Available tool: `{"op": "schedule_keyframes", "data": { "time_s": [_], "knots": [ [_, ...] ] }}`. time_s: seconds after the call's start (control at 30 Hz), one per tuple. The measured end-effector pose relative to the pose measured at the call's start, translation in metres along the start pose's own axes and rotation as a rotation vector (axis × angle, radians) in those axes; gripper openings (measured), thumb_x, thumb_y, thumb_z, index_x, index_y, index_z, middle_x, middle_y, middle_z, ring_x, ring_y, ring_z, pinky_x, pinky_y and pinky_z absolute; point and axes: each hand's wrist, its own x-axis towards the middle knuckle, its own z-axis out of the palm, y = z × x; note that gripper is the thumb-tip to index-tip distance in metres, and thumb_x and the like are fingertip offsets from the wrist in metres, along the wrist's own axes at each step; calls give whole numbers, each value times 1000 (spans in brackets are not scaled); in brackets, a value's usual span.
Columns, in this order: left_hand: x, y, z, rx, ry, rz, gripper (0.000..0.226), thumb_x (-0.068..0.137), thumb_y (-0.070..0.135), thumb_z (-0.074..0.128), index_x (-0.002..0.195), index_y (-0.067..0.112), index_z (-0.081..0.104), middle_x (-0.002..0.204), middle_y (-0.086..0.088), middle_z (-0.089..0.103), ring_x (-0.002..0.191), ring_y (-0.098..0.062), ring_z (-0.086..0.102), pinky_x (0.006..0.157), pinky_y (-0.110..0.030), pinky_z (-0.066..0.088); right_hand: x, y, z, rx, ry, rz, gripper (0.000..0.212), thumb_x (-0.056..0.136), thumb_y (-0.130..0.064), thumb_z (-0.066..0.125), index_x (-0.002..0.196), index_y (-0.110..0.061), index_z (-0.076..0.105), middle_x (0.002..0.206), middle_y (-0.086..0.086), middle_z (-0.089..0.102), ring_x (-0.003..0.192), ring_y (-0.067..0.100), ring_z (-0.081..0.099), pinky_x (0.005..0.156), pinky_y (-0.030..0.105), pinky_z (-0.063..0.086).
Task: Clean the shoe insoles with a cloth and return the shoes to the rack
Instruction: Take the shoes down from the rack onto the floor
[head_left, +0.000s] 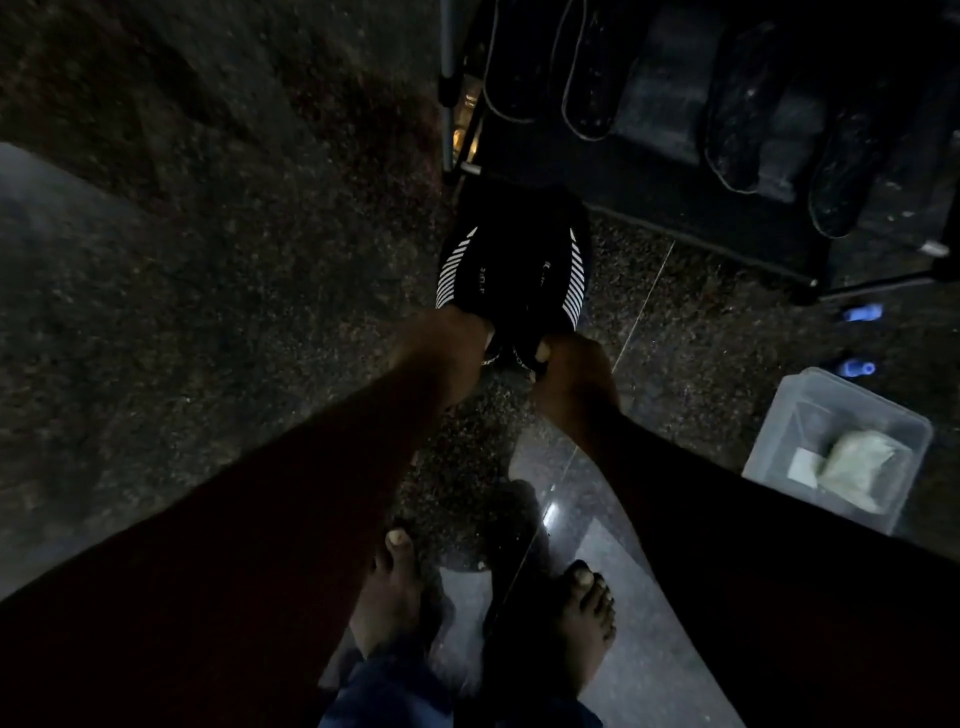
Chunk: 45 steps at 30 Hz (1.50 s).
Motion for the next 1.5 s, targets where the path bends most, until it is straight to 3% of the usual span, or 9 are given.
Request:
{"op": "schedule_keyframes", "data": {
  "time_s": [0.13,0.27,0.43,0.7,0.8,0.9,1.1,1.27,1.5],
  "knots": [
    [17,2,2,-10,34,-44,30,101,22,53,126,12,67,127,-18,65,118,-40,64,92,-45,54,14,5,10,-6,25,-4,23,87,-14,69,110,-8,69,109,18,73,105,39,68,87,45,57],
    [26,-5,2,-43,76,-66,24,99,18,54,117,13,69,117,-18,69,111,-41,67,87,-45,55,25,3,17,6,47,-31,22,89,-23,69,111,-17,68,108,10,74,105,35,69,84,37,55],
    [33,-14,6,-20,33,-95,25,97,18,57,119,13,68,113,-18,71,106,-40,69,80,-45,56,30,-5,10,29,31,-42,37,86,-23,73,122,-12,69,117,15,73,114,38,66,90,39,53],
    [13,-2,-10,-58,77,-124,40,92,26,68,131,22,60,119,-11,67,107,-38,68,75,-43,54,15,-8,-12,43,-14,-58,42,86,-28,77,122,-9,68,121,11,73,119,32,65,100,38,51],
    [-10,10,-38,-126,93,-46,51,89,24,67,137,26,51,126,-9,63,109,-40,68,86,-49,59,-5,-15,-38,62,-1,-61,51,80,-35,84,123,-12,68,121,8,74,117,28,67,99,41,54],
    [-35,27,-82,-123,89,30,53,87,20,68,137,24,52,129,-11,62,109,-40,67,86,-51,59,-29,-26,-72,30,8,-65,58,75,-39,87,125,-16,67,124,8,72,116,29,67,96,44,57],
    [-94,70,-174,-45,180,121,59,91,27,65,147,19,47,142,-10,56,128,-35,56,104,-43,45,-82,-57,-154,30,65,-77,34,88,-27,72,121,-20,66,119,9,72,110,32,69,90,44,59],
    [-148,108,-241,-122,221,139,49,89,25,72,135,22,58,132,-5,64,122,-30,62,100,-40,51,-139,-76,-226,11,132,-124,34,94,-27,68,128,-22,65,123,3,69,112,24,67,82,27,47],
    [-193,165,-356,-81,375,281,37,89,31,63,125,25,57,124,-5,67,117,-32,64,91,-41,53,-207,-94,-341,34,352,-209,35,92,-29,62,125,-19,66,114,12,72,98,39,69,76,38,52]
  ]
}}
